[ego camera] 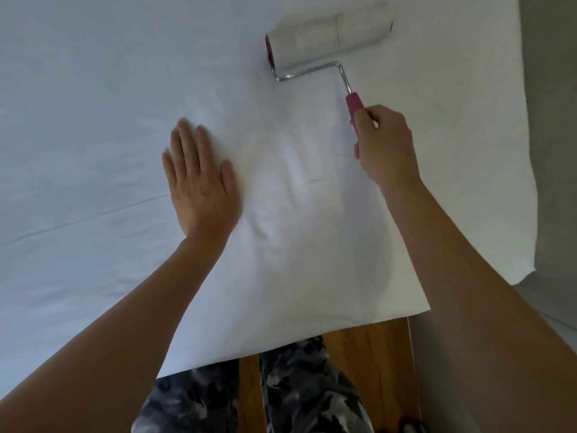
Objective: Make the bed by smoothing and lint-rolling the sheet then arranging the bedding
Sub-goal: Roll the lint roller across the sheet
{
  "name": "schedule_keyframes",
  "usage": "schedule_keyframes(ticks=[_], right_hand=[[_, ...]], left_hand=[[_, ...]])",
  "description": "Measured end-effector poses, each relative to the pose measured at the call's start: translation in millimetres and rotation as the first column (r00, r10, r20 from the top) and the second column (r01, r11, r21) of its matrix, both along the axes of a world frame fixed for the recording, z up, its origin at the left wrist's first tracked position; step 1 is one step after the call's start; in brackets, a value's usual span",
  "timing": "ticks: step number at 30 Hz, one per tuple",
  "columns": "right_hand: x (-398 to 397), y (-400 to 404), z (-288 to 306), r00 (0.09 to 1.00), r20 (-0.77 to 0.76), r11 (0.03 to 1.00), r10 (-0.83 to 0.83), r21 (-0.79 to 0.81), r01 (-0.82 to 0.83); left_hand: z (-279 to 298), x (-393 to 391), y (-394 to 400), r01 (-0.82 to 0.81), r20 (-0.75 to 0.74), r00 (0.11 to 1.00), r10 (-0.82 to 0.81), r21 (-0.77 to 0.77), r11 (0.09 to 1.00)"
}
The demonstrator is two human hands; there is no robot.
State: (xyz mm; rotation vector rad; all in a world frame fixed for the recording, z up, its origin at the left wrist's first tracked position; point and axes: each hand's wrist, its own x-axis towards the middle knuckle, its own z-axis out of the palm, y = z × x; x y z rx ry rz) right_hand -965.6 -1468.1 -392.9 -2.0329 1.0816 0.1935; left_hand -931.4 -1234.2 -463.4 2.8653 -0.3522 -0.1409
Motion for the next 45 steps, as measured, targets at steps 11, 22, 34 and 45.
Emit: schedule_keyframes(ticks=[11,22,34,45], right_hand=[[-129.0,14.3,11.4,0.993,-0.117,0.998,0.005,0.062,0.002],[-158.0,21.9,10.7,0.989,-0.147,0.998,-0.022,0.063,0.031],[77.3,-10.2,-20.2,0.997,0.076,0.999,0.033,-0.003,-0.033],[-46.2,20.1,-8.5,0.998,-0.037,0.998,0.048,-0.028,-0.049]], left_hand=[[2.1,-0.9,-1.2,-0.001,0.005,1.0,0.001,0.008,1.0],[-1.1,-2.3,-2.7,-0.012,0.03,0.999,0.012,0.003,1.0],[1.9,1.8,-2.8,-0.008,-0.015,1.0,0.009,0.056,0.998],[5.3,11.7,13.3,0.128,-0.039,0.991,-0.126,0.06,0.99]])
